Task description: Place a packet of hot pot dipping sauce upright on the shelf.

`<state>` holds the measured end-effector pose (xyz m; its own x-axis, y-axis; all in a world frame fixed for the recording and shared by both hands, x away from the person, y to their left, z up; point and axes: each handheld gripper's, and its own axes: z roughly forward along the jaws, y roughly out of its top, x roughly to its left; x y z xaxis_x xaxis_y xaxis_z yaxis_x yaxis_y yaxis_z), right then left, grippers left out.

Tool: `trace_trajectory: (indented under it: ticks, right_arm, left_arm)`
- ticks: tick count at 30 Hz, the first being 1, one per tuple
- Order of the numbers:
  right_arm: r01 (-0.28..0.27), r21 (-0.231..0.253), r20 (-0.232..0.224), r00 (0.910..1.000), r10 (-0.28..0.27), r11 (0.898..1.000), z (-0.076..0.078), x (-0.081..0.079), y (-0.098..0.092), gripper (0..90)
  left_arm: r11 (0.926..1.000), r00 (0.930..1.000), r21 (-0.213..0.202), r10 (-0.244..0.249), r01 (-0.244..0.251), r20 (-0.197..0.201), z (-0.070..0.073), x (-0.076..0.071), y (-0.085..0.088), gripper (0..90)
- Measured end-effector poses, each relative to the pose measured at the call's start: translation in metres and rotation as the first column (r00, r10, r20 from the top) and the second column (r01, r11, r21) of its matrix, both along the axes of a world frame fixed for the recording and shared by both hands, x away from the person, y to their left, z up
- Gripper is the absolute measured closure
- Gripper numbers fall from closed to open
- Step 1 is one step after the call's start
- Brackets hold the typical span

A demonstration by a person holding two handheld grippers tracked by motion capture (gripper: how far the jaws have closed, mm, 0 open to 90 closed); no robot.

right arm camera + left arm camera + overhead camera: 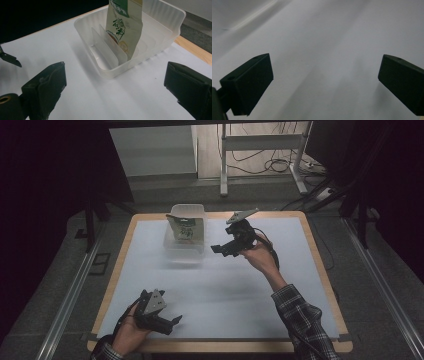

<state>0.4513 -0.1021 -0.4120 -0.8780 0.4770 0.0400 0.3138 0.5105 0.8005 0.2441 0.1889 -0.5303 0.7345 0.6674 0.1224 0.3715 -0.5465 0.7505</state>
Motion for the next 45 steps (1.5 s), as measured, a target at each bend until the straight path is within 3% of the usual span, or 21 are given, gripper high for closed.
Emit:
trace_trajectory:
  ticks: [14, 27, 32, 39, 45]
  right_arm:
    - [0.021, 0.048, -0.005, 0.9998, -0.021, 0.999, -0.002, -0.020, -0.021, 1.8]
    - [0.035, 0.038, 0.020, 0.9992, -0.036, 0.999, -0.015, -0.038, -0.034, 0.9]
    - [0.045, 0.009, 0.031, 0.9985, -0.045, 0.999, -0.021, -0.042, -0.038, 0.9]
    - [0.051, 0.007, 0.037, 0.9980, -0.052, 0.999, -0.024, -0.048, -0.044, 0.9]
    - [0.056, -0.028, 0.047, 0.9974, -0.055, 0.998, -0.026, -0.054, -0.049, 1.0]
  left_arm:
    - [1.0000, 1.0000, 0.002, 0.005, -0.005, -0.006, 0.000, -0.001, -0.002, 0.5]
    - [0.9998, 0.9999, 0.020, 0.006, -0.007, 0.008, 0.000, -0.001, -0.002, 0.5]
    - [0.9996, 0.9999, 0.029, 0.003, -0.003, 0.013, 0.000, -0.002, -0.002, 0.5]
    - [0.9999, 0.9999, 0.009, 0.006, -0.006, 0.016, 0.000, -0.002, -0.001, 0.5]
    - [0.9999, 0.9998, 0.010, 0.006, -0.007, 0.018, 0.000, -0.002, -0.001, 0.5]
